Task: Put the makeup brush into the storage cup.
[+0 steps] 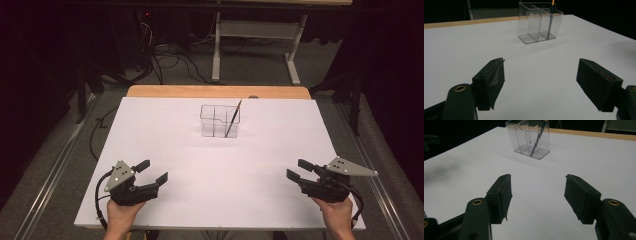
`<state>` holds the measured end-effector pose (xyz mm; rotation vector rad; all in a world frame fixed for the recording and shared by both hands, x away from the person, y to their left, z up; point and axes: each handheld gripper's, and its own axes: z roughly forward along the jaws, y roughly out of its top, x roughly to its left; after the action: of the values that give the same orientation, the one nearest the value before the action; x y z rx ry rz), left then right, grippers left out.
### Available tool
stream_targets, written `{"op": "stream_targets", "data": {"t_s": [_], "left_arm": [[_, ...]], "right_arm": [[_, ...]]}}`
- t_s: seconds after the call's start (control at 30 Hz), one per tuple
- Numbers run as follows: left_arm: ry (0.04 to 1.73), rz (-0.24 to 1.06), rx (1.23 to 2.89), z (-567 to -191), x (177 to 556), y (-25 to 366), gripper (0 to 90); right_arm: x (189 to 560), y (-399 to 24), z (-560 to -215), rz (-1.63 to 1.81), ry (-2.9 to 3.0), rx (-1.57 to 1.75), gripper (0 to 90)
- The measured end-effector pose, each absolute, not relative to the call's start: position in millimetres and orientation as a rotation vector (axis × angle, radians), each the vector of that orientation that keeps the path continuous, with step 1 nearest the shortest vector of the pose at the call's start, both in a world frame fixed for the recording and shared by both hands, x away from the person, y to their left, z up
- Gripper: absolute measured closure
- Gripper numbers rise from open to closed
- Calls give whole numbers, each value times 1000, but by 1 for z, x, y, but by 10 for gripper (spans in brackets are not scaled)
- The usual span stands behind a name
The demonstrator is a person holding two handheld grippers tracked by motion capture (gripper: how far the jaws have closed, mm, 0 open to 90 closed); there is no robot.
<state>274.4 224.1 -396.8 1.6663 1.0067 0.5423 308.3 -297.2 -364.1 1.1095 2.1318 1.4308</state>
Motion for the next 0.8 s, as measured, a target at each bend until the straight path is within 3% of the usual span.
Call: {"op": "stream_targets", "data": {"t_s": [0.8], "left_arm": [[1006, 541, 1665, -397, 274, 224, 228]], "right_arm": [[314, -296, -376, 1387, 2121, 1151, 406]]}}
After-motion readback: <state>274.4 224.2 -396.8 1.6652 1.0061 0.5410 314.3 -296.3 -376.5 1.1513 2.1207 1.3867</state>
